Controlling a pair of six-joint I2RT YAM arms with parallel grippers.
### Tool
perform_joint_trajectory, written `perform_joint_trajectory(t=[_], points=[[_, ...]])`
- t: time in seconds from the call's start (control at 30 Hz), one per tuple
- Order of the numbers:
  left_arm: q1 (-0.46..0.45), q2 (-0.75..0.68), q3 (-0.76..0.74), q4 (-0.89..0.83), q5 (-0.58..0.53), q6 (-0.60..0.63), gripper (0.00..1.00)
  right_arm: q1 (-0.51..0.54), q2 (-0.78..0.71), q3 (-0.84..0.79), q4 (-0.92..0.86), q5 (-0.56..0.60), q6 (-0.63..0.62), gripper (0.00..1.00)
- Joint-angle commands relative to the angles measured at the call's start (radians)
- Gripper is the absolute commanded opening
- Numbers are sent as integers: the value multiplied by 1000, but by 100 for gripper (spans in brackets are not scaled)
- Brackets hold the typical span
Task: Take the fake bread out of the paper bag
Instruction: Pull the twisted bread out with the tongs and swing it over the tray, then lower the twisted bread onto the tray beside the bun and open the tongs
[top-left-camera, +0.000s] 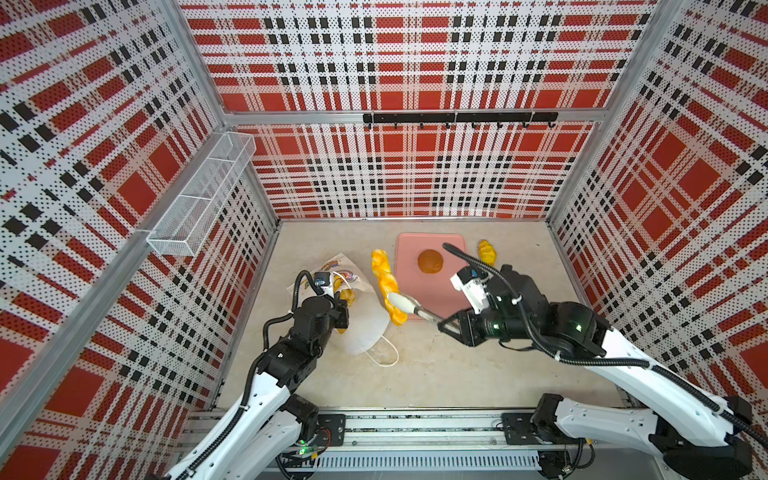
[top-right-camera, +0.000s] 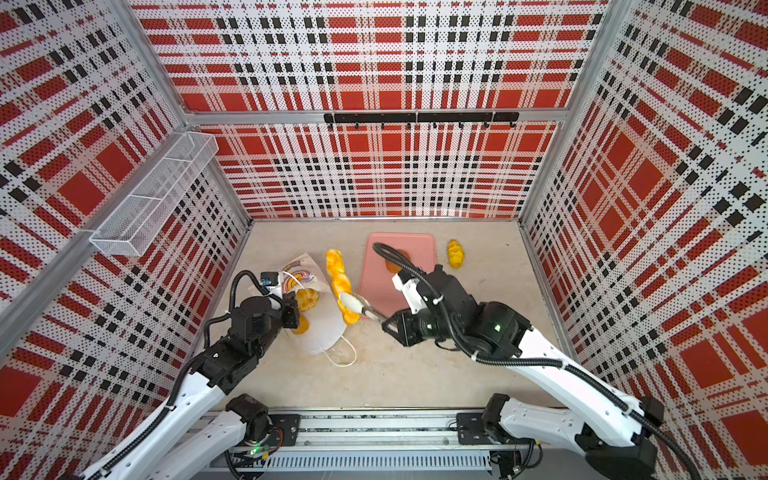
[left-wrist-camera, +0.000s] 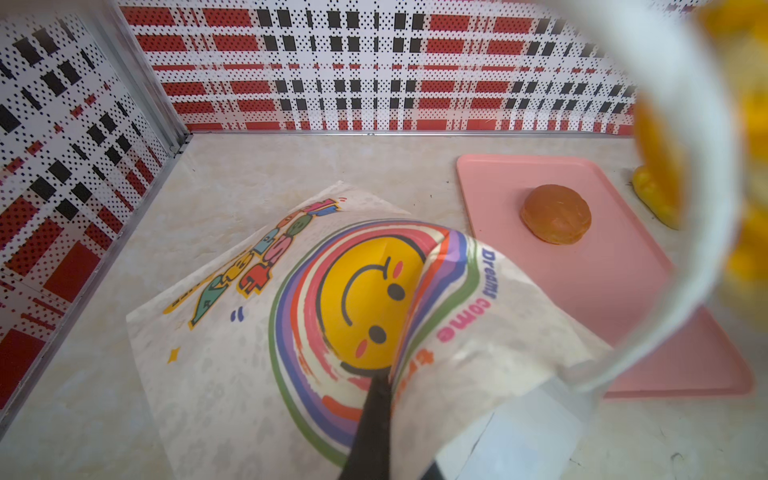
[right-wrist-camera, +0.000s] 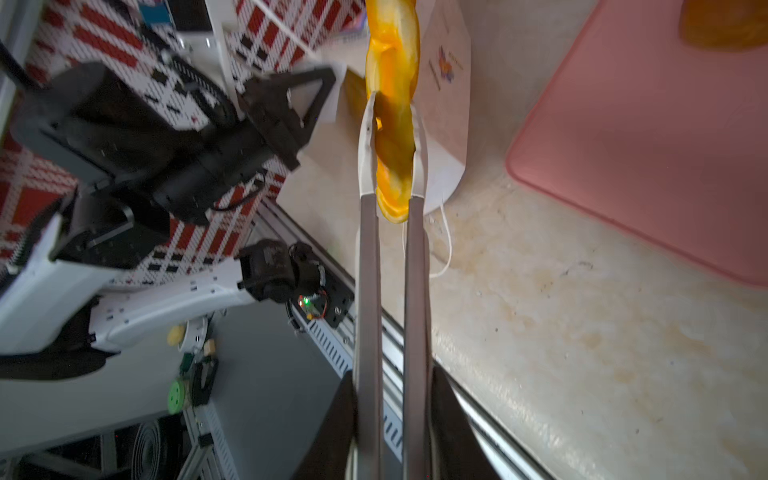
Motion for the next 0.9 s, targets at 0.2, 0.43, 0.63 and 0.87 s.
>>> perform_joint_trajectory(t=[0.2, 0.43, 0.63, 0.87], points=[[36, -9, 22, 7, 41, -10, 0, -528, 106, 31, 131, -324, -131, 0], [63, -26, 17, 11, 76, -16, 0, -672, 266, -10, 124, -298, -292, 0], [70, -24, 9, 28, 112, -41, 0, -721, 401, 25, 80, -253, -375, 0], [80, -14, 10, 35, 129, -46, 0, -762, 499, 13, 116, -238, -395, 0]])
